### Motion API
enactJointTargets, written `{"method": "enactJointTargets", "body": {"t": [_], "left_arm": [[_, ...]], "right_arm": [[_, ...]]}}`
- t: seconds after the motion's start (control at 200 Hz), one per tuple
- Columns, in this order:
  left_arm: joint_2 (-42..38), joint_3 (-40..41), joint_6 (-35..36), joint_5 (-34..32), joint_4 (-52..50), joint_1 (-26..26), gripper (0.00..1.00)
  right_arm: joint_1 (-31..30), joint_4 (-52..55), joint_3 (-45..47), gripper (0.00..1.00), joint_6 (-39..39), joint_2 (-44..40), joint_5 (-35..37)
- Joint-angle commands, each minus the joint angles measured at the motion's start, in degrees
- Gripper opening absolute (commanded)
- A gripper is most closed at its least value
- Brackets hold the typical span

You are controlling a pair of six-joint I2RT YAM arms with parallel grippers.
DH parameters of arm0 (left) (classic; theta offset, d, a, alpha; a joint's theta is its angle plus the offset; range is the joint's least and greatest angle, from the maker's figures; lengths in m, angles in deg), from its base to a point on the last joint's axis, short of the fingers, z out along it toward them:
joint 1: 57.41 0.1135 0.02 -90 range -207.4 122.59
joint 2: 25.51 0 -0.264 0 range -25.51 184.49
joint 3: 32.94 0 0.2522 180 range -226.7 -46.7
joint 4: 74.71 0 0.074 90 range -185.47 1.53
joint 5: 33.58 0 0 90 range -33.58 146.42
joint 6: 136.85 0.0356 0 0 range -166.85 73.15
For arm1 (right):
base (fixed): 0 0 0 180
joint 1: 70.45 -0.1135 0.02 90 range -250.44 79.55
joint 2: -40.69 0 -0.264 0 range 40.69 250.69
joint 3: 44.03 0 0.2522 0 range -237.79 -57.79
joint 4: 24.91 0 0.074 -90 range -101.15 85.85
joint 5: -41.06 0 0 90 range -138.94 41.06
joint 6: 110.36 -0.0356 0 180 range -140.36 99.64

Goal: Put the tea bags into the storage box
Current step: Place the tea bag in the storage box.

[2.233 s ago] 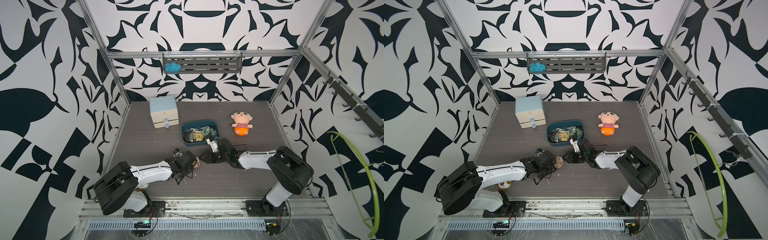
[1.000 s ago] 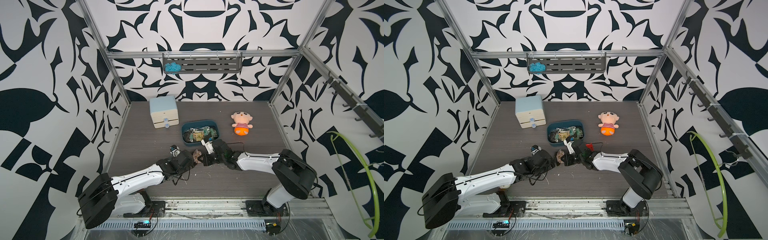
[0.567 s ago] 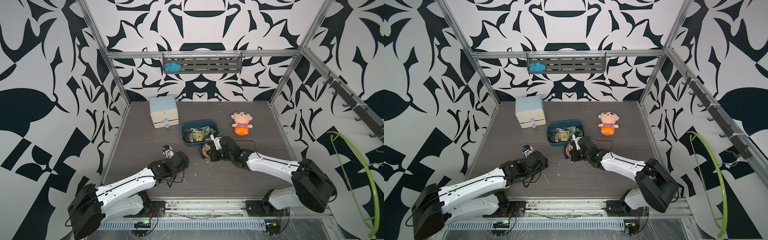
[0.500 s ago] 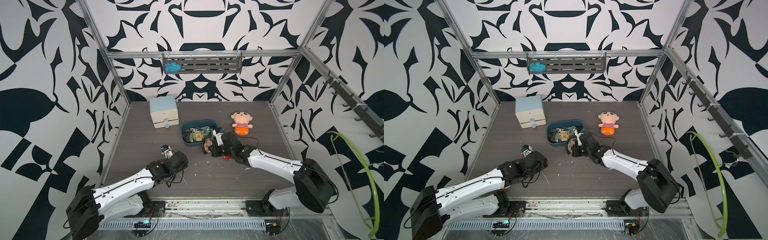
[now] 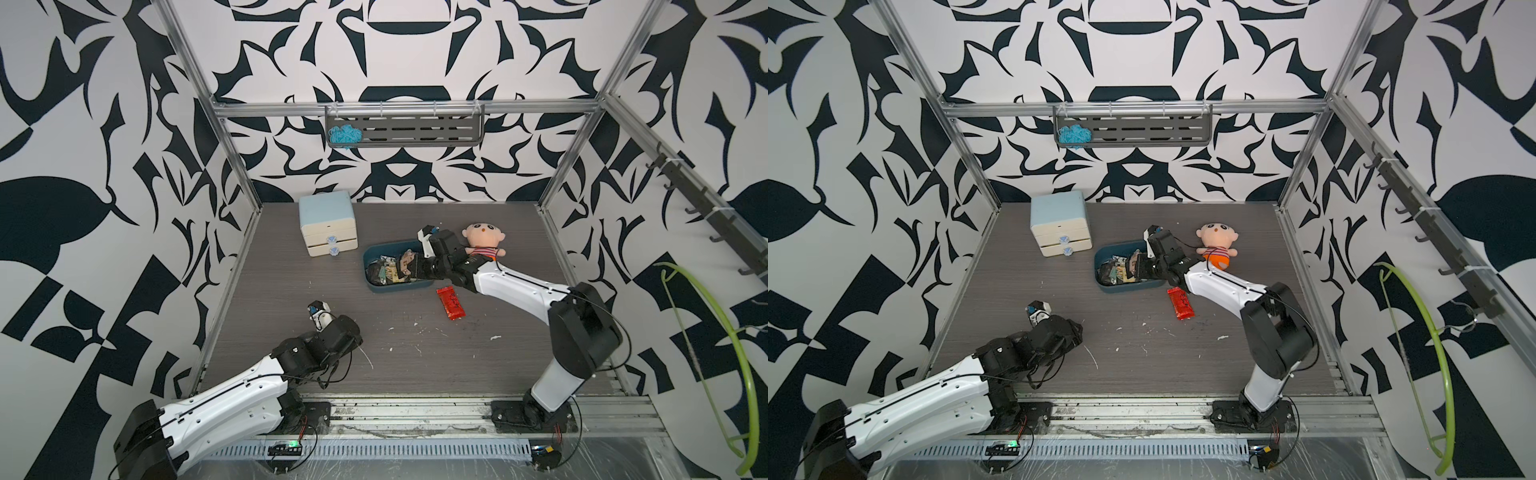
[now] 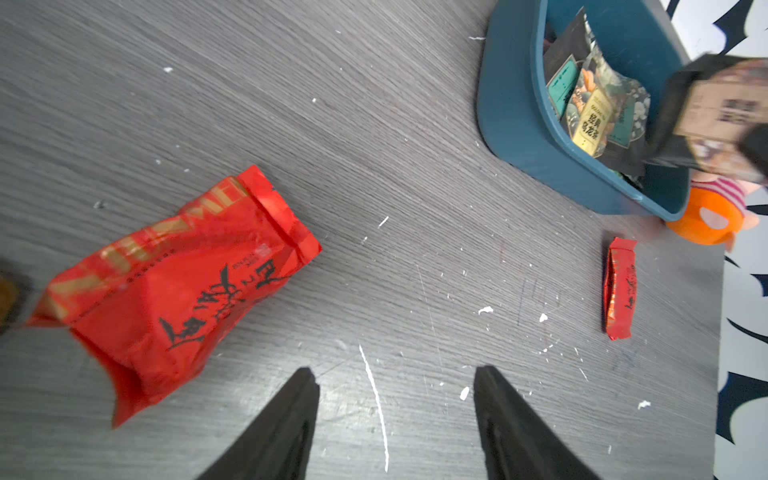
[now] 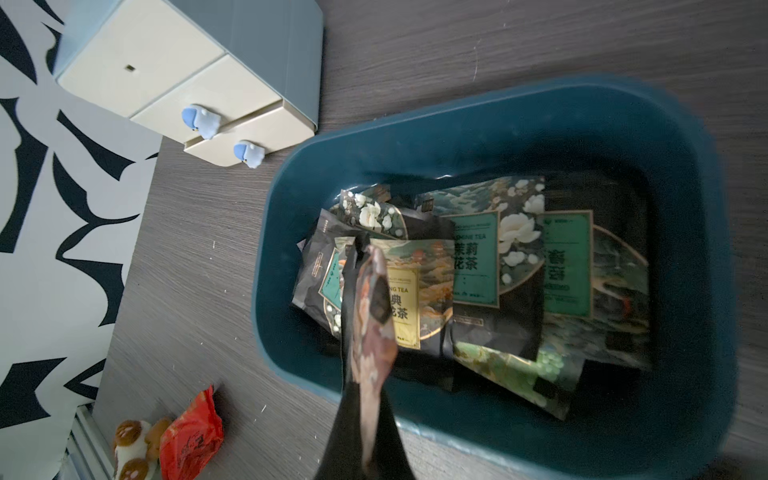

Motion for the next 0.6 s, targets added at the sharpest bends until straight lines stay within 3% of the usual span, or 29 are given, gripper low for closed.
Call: {"method": "enactJointTargets", "body": {"t": [0.0,0.17,0.265,0.495,0.595], "left_arm": [[-1.65,0.55,0.10,-0.69,-2.63,0.03,0.65],[-1.36,0.93,-0.16,-0.64,-3.30,-0.01,0.65],[-0.60,0.78,-0.16,-0.79,-3.67,0.03,0.65],[0.66,-0.91,0.78,-2.92,-6.26,0.03,0.66],[1.33,-1.68,0.81,-3.83,-7.61,0.03,0.65]], "right_arm": [[-0.02,1.27,-4.54,0.00,-1.39,2.31,-2.22],[-0.02,2.50,-8.05,0.00,-1.75,6.50,-3.75],[-0.02,2.77,-8.28,0.07,-1.69,7.15,-3.80],[0.37,2.96,-5.67,0.42,-1.03,4.93,-0.67],[0.72,4.13,-4.60,0.49,0.15,2.28,1.59]]}}
